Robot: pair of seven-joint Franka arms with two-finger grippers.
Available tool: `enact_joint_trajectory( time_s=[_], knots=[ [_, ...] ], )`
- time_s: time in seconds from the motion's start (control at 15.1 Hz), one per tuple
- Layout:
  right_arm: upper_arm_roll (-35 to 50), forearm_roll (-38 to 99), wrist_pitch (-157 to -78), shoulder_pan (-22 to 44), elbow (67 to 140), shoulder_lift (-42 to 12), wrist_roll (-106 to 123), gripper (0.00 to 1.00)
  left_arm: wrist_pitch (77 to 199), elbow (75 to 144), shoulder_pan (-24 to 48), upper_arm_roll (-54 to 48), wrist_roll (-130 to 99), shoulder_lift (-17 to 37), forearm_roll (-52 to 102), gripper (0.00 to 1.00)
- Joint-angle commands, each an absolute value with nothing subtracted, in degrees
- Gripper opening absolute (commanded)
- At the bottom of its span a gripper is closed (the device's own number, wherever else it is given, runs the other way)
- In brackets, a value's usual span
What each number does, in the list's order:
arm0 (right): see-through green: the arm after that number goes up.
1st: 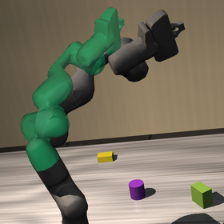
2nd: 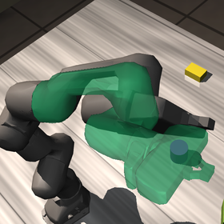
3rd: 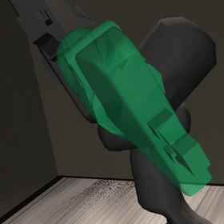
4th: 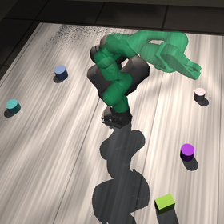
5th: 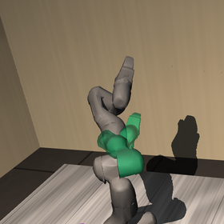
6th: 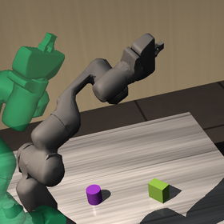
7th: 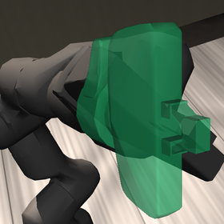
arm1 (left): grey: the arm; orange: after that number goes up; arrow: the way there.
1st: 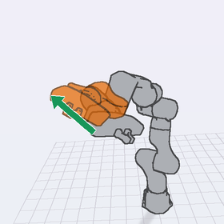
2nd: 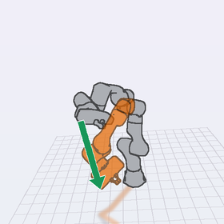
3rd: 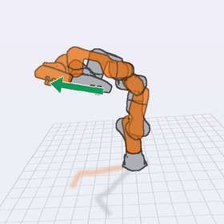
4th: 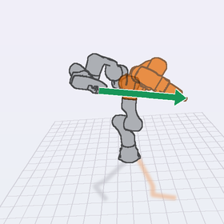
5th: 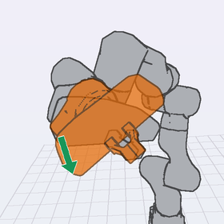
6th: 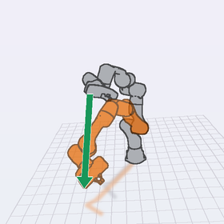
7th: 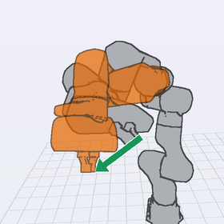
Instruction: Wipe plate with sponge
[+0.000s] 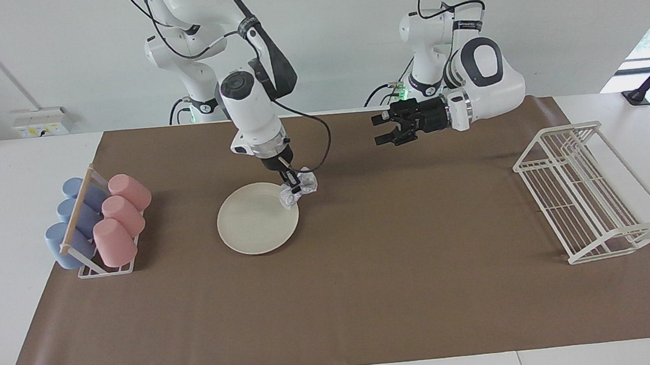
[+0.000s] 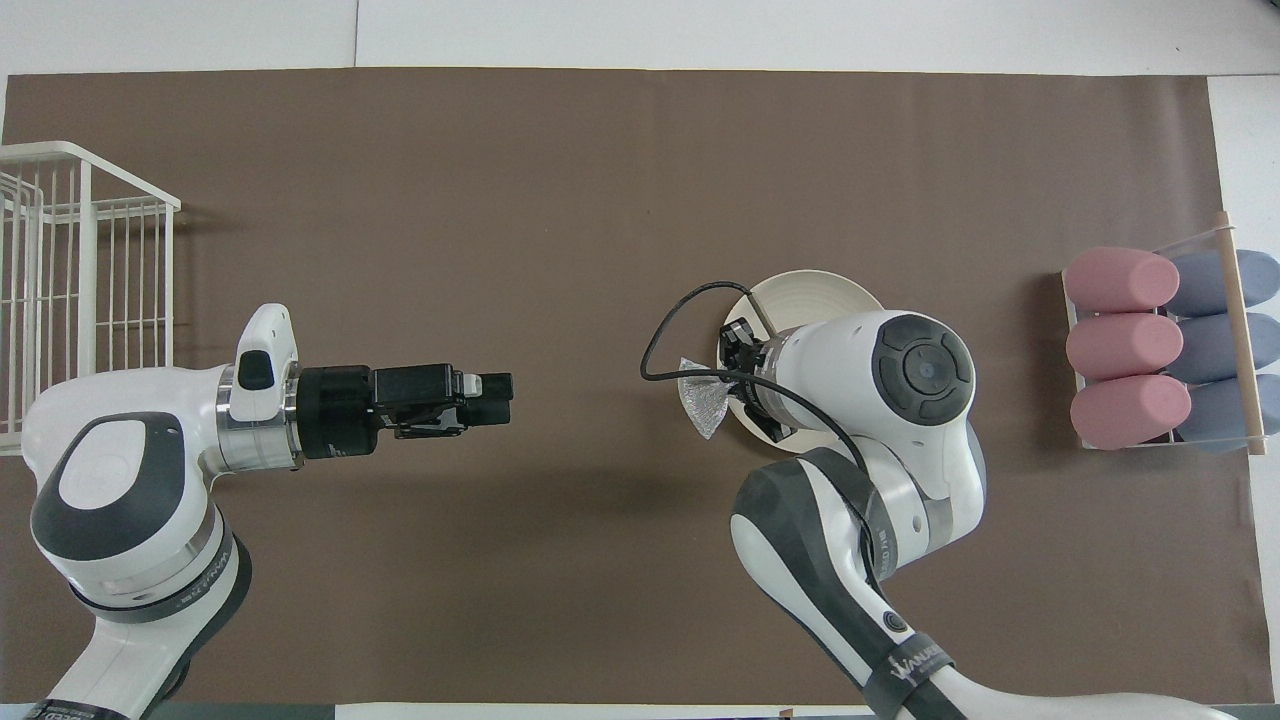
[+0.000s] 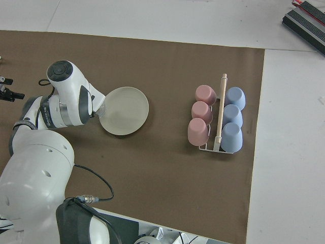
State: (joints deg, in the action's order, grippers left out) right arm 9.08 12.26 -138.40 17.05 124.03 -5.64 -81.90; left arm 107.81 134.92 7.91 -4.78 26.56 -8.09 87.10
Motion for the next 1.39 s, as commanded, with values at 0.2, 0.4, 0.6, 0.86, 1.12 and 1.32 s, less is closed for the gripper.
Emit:
enact_joint_trajectory(
  time_s=[0.2, 0.4, 0.6, 0.86, 1.12, 1.32],
  knots=[
    [9.8, 12.5, -141.3, 14.7, 129.8, -3.7, -79.0, 0.00, 114.7, 134.8, 7.4, -4.7, 23.1, -8.9, 77.1, 1.00],
    [9.8, 12.5, -142.7, 14.2, 130.2, -5.5, -78.0, 0.00, 117.2, 134.6, 7.3, -4.7, 20.8, -8.8, 68.3, 1.00],
    [9.8, 12.5, -143.9, 12.7, 130.2, -7.6, -75.3, 0.00, 118.0, 132.4, 5.5, -4.7, 16.1, -8.8, 56.5, 1.00],
    [9.8, 12.5, -143.7, 8.4, 130.3, -7.6, -67.2, 0.00, 115.9, 127.3, 3.8, -4.7, 7.0, -9.4, 38.5, 1.00],
    [9.8, 12.5, -144.1, 4.8, 130.2, -7.9, -59.7, 0.00, 106.5, 119.4, 1.9, -4.7, 2.7, -9.7, 21.8, 1.00],
    [9.7, 12.5, -145.3, 3.6, 129.9, -8.4, -56.8, 0.00, 99.1, 113.1, 1.3, -4.7, 2.5, -9.8, 13.5, 1.00]
  ],
)
